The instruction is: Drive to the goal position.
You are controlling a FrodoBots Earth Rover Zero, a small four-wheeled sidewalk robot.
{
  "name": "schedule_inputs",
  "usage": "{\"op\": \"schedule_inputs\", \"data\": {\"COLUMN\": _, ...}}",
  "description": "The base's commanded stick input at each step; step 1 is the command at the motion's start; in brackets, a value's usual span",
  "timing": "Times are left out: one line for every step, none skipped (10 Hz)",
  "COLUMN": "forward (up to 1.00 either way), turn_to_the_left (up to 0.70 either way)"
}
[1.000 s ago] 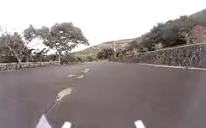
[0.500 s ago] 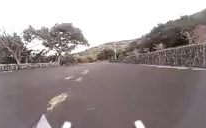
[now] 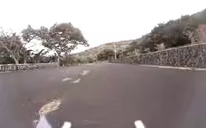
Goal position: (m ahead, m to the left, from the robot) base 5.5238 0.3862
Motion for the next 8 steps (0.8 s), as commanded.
{"op": "schedule_inputs", "data": {"forward": 0.70, "turn_to_the_left": 0.00}}
{"op": "schedule_inputs", "data": {"forward": 0.70, "turn_to_the_left": 0.00}}
{"op": "schedule_inputs", "data": {"forward": 0.70, "turn_to_the_left": 0.00}}
{"op": "schedule_inputs", "data": {"forward": 0.70, "turn_to_the_left": 0.00}}
{"op": "schedule_inputs", "data": {"forward": 0.70, "turn_to_the_left": 0.00}}
{"op": "schedule_inputs", "data": {"forward": 0.70, "turn_to_the_left": 0.00}}
{"op": "schedule_inputs", "data": {"forward": 0.70, "turn_to_the_left": 0.00}}
{"op": "schedule_inputs", "data": {"forward": 0.70, "turn_to_the_left": 0.00}}
